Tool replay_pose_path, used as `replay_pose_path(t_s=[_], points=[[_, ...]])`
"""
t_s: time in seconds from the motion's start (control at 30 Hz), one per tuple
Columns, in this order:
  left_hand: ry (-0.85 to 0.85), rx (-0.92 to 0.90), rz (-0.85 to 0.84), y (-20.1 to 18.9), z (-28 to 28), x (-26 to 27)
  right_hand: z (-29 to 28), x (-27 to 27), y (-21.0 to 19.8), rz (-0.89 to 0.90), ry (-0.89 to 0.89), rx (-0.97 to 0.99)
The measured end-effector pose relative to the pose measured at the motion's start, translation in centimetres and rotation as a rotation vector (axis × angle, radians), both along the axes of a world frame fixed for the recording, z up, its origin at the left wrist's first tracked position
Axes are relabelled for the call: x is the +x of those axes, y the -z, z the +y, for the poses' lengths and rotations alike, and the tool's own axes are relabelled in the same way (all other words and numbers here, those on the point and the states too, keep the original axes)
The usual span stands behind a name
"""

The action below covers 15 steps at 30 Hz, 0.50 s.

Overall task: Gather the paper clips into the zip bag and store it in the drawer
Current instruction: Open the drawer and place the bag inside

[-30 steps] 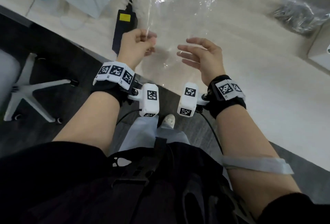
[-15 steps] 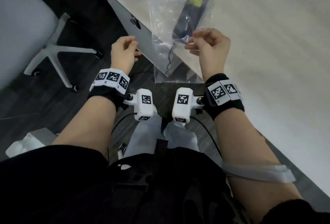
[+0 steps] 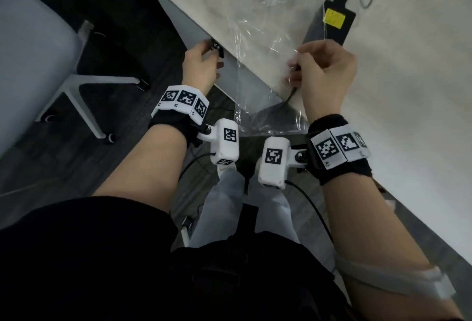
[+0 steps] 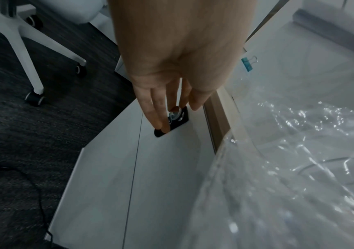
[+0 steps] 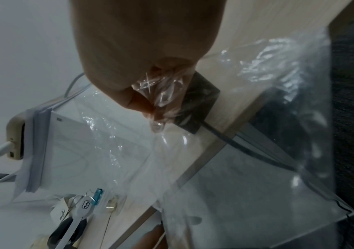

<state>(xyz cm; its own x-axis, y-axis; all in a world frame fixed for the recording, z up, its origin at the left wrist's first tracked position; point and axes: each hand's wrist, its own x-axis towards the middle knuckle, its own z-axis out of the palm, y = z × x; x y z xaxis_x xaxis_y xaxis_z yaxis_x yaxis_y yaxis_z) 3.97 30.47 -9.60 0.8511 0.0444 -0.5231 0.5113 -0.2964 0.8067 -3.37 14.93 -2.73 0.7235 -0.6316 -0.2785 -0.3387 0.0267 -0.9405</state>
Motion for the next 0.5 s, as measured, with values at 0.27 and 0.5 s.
replay_pose_path(t_s=[0.27, 0.5], points=[[0.013, 0.2, -0.005, 1.2, -0.3, 1.6, -0.2, 0.3, 0.2, -0.001, -0.027, -0.028], [0.002, 0.328, -0.003, 2.0, 2.9, -1.1, -0.1, 0.0, -0.3, -0.01, -0.04, -0.019]])
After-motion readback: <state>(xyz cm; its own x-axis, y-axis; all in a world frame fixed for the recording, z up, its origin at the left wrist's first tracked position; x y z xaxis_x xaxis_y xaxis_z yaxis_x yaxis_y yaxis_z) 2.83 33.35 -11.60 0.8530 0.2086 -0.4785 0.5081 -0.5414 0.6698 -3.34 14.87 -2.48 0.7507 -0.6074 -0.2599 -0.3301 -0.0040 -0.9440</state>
